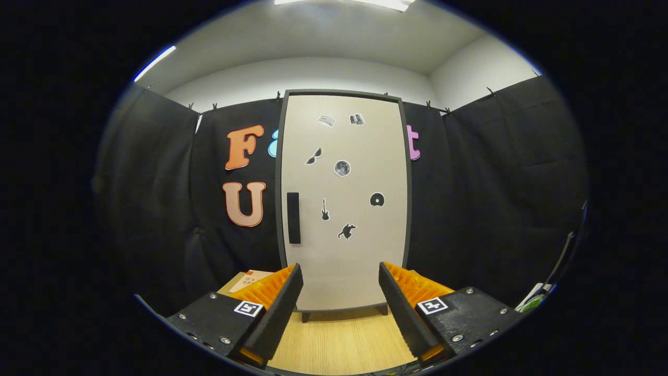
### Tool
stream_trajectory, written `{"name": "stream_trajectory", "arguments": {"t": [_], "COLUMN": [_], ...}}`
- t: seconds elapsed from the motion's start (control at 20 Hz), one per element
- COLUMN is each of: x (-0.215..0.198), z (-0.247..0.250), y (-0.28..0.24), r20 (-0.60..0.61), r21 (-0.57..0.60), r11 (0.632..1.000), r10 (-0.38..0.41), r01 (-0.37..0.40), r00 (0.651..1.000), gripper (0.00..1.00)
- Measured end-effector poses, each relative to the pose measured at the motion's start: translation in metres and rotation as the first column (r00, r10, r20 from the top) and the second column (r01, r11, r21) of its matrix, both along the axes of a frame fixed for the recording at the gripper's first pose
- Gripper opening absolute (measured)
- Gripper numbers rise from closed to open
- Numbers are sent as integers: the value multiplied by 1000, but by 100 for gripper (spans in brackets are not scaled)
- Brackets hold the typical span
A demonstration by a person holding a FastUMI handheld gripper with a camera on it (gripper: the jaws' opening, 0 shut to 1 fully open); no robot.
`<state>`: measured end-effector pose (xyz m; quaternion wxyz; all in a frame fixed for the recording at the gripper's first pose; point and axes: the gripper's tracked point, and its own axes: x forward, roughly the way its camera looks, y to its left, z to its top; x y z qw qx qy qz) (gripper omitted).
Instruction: Open the shoe cabinet door, grab the shoes and put them into the shoe cabinet, then close the shoe cabinet door.
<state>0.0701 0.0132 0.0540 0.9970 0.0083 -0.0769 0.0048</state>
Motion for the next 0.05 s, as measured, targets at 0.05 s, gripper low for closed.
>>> {"name": "stream_trajectory", "arguments": {"t": [0.05], "x": [0], "z": [2], "y": [0], "r20": [2], "r21": [-1], "r11": [1000], "r10": [0], "r01": [0], "r00": [1000], "gripper": [92]}}
